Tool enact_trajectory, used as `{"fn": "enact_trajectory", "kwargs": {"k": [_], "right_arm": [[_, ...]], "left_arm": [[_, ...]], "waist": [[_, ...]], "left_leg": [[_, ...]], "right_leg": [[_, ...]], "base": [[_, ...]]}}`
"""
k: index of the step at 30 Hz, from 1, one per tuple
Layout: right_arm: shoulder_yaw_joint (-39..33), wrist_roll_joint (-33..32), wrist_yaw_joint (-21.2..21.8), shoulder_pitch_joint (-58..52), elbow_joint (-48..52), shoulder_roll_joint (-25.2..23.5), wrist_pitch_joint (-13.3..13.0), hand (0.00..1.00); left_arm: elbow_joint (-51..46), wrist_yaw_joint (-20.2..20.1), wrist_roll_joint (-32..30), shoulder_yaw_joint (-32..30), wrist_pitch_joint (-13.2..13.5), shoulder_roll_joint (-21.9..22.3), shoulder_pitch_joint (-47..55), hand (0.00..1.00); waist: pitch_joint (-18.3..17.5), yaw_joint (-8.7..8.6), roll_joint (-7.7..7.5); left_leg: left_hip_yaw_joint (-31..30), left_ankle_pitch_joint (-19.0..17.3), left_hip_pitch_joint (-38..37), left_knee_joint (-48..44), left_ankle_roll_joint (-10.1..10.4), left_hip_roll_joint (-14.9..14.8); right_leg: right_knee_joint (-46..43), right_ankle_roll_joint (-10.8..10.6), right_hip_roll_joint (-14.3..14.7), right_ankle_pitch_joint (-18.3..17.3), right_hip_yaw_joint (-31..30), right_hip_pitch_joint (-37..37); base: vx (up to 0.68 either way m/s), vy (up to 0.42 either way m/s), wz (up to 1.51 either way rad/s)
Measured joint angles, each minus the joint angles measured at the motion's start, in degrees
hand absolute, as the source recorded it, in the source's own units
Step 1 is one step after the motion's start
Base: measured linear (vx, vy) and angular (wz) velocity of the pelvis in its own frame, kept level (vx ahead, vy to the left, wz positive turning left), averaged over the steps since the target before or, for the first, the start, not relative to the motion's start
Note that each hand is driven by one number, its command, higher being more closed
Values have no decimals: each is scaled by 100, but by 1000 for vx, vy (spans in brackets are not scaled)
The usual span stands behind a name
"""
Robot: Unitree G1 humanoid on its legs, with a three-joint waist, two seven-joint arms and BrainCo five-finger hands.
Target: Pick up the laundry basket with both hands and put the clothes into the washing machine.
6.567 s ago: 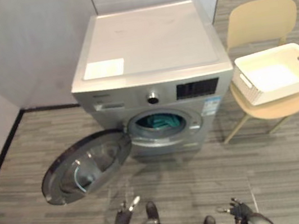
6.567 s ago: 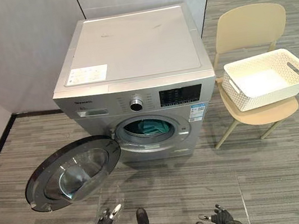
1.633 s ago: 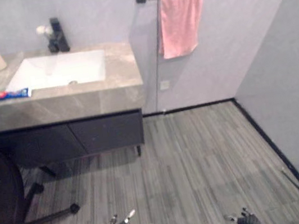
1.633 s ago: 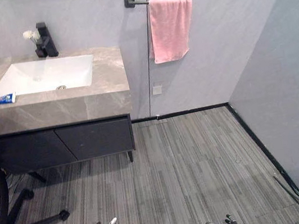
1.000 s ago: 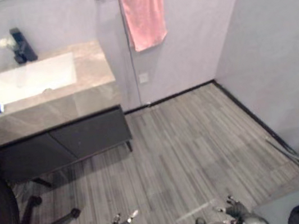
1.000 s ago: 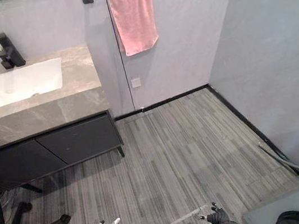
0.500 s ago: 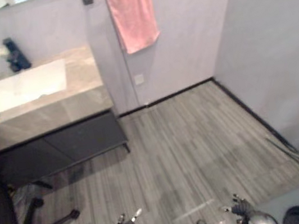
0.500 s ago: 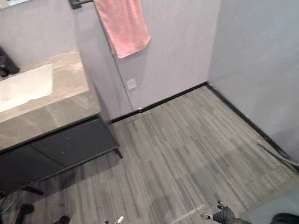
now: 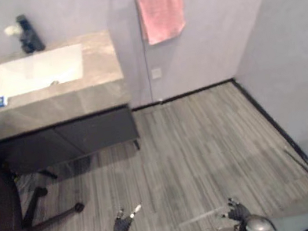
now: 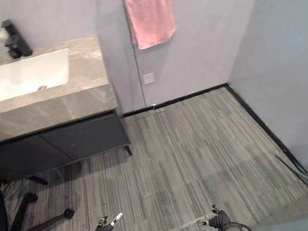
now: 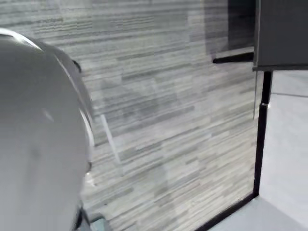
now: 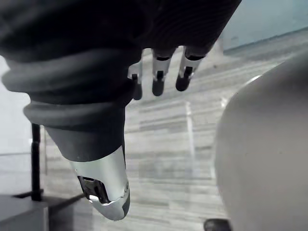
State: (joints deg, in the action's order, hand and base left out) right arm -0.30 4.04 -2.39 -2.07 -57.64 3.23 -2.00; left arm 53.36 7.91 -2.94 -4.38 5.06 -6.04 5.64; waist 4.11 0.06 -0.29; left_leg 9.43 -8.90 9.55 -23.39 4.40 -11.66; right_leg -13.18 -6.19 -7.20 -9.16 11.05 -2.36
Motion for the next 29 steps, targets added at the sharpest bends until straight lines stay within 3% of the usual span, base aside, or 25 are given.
{"fn": "enact_trajectory", "kwargs": {"k": [2, 6, 7, 9, 12, 14, 18, 29], "right_arm": [[102, 107, -10, 129, -6, 24, -12, 0], [259, 285, -8, 143, -177, 124, -6, 0], [250, 333, -13, 155, -176, 176, -13, 0], [154, 331, -39, 121, -185, 236, -13, 0], [-88, 266, -122, -20, -154, 273, -30, 0], [-249, 193, -136, -117, -155, 165, -48, 0], [-461, -150, -171, -226, -160, -24, -103, 0], [-576, -170, -245, -234, -170, -85, -117, 0]], "left_arm": [[50, 15, 3, -31, -20, 26, 122, 0], [36, 58, 18, -76, -6, 158, 214, 0], [35, 79, 19, -53, 23, 166, 213, 0], [25, 81, 87, -28, 38, 221, 181, 0], [18, 88, 306, -29, 44, 382, 213, 0], [-56, 123, 340, -24, 82, 387, 239, 0], [-92, 240, 328, -24, 179, 330, 294, 0], [81, 128, 343, 46, 188, 298, 328, 0]], "waist": [[59, 99, 154], [92, 105, 294], [91, 103, 258], [143, 72, 266], [127, 60, 261], [5, 36, 139], [-37, 55, -57], [-99, -51, -59]], "left_leg": [[-169, 80, 88, 146, 199, -322], [-250, 518, 34, 521, 362, -396], [-185, 735, -46, 820, 360, -342], [81, 546, 21, 468, 149, -311], [285, 414, -404, 888, 83, 2], [201, 741, -633, 1769, 49, 289], [152, 977, -760, 2315, -26, 562], [338, 1135, -1239, 2875, -122, 868]], "right_leg": [[885, 196, 445, 411, 167, 393], [1012, 363, 646, 547, 306, 363], [1005, 474, 602, 583, 354, 259], [958, 513, 538, 607, 472, 208], [969, 427, 347, 664, 554, 294], [1173, 322, 179, 772, 698, 316], [1308, 201, -6, 905, 783, 319], [1472, 22, -157, 1030, 483, 515]], "base": [[-136, -217, 11], [-158, -110, 14], [-126, -62, 12], [-130, -18, 22], [-93, 81, 24], [-108, 93, 41], [-52, 101, 21], [38, 49, -10]]}}
